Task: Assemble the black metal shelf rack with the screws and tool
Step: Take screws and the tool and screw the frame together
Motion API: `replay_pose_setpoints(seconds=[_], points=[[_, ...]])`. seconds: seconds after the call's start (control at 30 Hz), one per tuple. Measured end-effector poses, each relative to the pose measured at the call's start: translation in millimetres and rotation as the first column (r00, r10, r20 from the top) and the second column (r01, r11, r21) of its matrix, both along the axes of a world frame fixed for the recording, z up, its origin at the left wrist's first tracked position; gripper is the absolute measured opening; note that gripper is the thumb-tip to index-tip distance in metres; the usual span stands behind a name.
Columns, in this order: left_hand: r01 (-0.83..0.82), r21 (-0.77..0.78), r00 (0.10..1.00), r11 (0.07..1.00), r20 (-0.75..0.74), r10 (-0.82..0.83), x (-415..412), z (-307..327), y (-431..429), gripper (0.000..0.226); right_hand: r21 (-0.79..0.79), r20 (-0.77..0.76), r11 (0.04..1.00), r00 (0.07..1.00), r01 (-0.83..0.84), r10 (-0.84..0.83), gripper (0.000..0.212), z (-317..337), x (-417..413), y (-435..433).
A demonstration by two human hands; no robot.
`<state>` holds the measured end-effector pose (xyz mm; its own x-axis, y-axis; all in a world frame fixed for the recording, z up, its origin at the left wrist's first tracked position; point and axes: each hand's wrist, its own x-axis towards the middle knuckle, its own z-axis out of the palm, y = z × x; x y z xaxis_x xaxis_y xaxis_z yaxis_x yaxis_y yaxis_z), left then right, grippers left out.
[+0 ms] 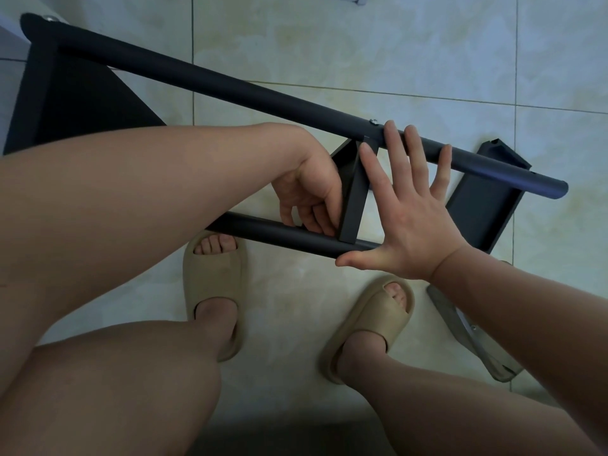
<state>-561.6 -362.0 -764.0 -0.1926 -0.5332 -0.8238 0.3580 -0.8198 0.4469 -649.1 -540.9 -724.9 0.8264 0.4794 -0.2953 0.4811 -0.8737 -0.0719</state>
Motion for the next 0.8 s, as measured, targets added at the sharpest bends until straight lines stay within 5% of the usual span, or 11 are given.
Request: replay_pose_setpoints(seconds=[0.8], points=[[-0.029, 0.004, 0.999, 1.000, 0.027, 0.029, -2.6, -2.2, 2.6, 0.016, 0.016, 0.021, 1.000, 1.000, -0.003, 0.002, 0.135, -3.0, -0.6, -0.8]])
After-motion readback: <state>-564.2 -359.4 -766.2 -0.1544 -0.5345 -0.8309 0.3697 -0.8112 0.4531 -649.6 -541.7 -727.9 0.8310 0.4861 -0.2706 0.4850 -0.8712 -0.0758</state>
